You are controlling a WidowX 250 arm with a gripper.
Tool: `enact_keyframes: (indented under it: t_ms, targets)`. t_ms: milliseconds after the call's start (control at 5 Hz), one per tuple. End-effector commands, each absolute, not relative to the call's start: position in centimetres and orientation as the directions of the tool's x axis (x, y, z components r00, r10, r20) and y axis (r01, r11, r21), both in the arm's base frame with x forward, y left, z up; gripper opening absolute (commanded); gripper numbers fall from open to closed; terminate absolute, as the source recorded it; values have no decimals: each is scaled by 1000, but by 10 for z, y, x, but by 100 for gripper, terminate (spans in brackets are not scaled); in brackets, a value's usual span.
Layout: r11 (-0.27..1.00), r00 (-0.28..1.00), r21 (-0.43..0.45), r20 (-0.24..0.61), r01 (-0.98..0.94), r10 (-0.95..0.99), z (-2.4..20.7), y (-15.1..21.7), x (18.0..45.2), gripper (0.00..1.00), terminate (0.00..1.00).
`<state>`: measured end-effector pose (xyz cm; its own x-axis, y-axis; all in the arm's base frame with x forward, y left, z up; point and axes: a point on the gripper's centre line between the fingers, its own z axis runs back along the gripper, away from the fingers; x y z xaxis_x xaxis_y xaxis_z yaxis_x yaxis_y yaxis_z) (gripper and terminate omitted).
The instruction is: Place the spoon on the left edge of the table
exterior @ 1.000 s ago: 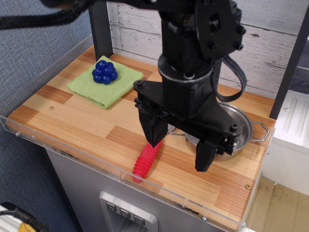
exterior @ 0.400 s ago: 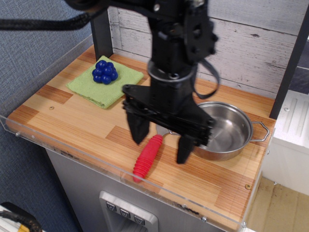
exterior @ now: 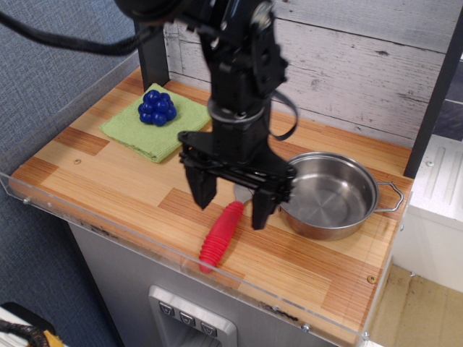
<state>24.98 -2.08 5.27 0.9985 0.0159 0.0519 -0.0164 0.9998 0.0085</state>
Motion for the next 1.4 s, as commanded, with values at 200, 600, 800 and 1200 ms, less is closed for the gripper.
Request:
enact_keyframes:
  t_ms: [200,600,800,1200]
  targets:
    - [1000,999,-5,45,15,-15,19,-22,255,100,0]
    - [1000,999,0,33,-8,8,12,-9,253,100,0]
    - [1000,1000,-7,13,-10,10,6,-8,254,100,0]
    - [1000,1000,-27,3,8,-8,5,-7,254,0,0]
